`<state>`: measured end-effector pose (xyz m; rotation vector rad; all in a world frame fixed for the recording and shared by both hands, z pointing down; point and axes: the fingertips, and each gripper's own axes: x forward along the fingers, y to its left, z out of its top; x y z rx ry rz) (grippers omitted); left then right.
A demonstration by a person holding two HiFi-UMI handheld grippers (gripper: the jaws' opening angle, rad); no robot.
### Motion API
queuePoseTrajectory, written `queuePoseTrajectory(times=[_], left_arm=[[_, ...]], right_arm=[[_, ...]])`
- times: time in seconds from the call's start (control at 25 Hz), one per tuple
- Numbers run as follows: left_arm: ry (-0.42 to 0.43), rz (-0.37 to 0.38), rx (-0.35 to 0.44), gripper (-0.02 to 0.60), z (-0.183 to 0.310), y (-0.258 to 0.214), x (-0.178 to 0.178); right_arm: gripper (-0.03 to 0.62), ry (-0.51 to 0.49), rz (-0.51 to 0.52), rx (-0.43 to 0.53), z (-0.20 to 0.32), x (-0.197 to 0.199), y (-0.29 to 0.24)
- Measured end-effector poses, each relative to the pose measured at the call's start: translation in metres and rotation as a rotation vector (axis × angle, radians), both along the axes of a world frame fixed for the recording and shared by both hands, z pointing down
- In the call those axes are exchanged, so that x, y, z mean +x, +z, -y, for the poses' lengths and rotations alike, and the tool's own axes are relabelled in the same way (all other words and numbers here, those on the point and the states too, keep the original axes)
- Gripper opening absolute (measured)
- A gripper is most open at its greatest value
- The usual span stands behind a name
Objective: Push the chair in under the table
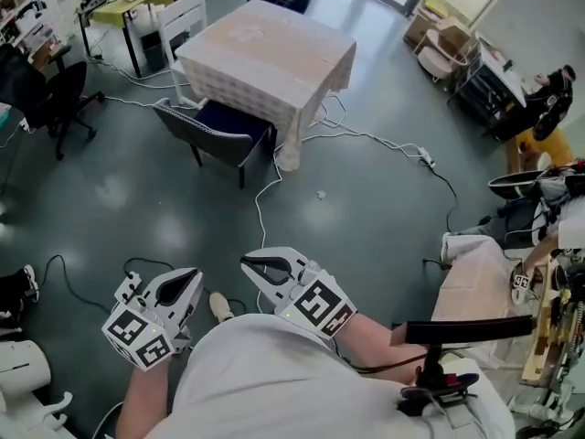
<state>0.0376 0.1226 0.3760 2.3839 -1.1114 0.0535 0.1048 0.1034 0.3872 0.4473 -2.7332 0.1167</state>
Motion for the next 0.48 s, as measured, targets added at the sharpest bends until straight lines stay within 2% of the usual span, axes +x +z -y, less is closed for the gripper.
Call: queuePoseTrajectory(times=[0.2, 0.48], left_arm=[[-0.013, -0.007, -0.039, 0.009, -0.004, 0.001, 0.047], [-0.012, 0.001, -0.083, 0.009, -0.006, 0.01, 0.066]], right_arm=[[0.015, -0.017, 0.007, -0.018, -0.01, 0.042, 0.001], [0.014, -0.016, -0.013, -0.036, -0.014, 0.065, 0.008]])
